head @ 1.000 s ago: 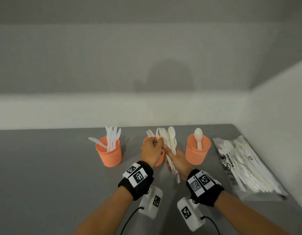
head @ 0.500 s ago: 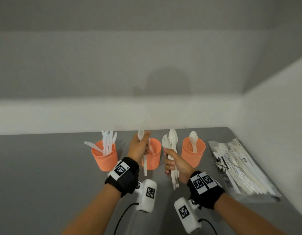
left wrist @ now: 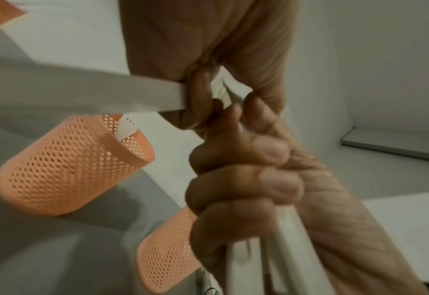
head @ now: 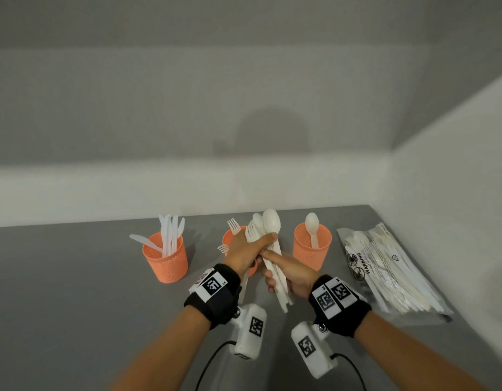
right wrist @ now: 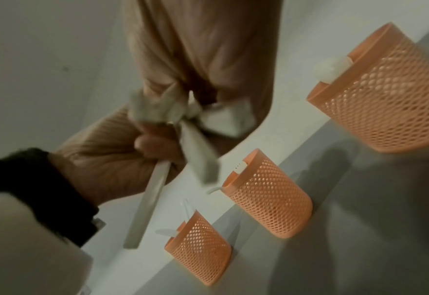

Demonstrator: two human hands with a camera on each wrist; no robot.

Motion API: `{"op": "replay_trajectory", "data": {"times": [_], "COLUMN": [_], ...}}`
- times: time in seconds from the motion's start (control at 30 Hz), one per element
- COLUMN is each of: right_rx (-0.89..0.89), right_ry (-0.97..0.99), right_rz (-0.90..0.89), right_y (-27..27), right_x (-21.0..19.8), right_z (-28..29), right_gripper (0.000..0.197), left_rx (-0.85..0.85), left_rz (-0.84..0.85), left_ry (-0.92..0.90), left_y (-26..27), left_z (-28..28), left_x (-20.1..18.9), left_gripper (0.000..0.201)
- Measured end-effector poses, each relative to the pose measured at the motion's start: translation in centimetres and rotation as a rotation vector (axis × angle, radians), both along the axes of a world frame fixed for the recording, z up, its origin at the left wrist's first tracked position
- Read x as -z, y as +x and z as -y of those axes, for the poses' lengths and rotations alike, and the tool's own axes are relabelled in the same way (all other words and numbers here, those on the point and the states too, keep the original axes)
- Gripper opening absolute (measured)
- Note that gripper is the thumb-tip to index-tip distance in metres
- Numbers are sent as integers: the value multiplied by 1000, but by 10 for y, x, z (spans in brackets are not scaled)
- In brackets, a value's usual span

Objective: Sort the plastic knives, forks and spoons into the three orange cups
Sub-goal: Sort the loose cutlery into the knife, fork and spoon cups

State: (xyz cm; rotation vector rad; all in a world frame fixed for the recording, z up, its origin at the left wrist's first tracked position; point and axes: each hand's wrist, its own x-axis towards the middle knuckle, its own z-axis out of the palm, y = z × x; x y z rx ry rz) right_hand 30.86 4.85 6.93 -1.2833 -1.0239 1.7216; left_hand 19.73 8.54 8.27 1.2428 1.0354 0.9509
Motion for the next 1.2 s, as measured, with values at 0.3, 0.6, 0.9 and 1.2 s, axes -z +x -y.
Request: {"op": "replay_trajectory", "data": {"times": [0.3,0.6,0.9,1.2], "right_rx": [216,181,110,-268], "right_ry": [196,121,-52,-49], "right_rz": [145,90,-174,-162], "right_y": [8,22,41,30], "right_x": [11,14,10,-13], "right_z": [2,7,12,22], "right_gripper": [26,33,53,25], "left_rx": [-119,-316,-85,200], "left_rz": [79,43,137,61], "left_ry": [-92,-129,-121,-99], "left_y": [15,23,12,24], "left_z": [7,3,-5,13], "left_x": [7,11,3,-6], "left_gripper": [29,25,22,21]}}
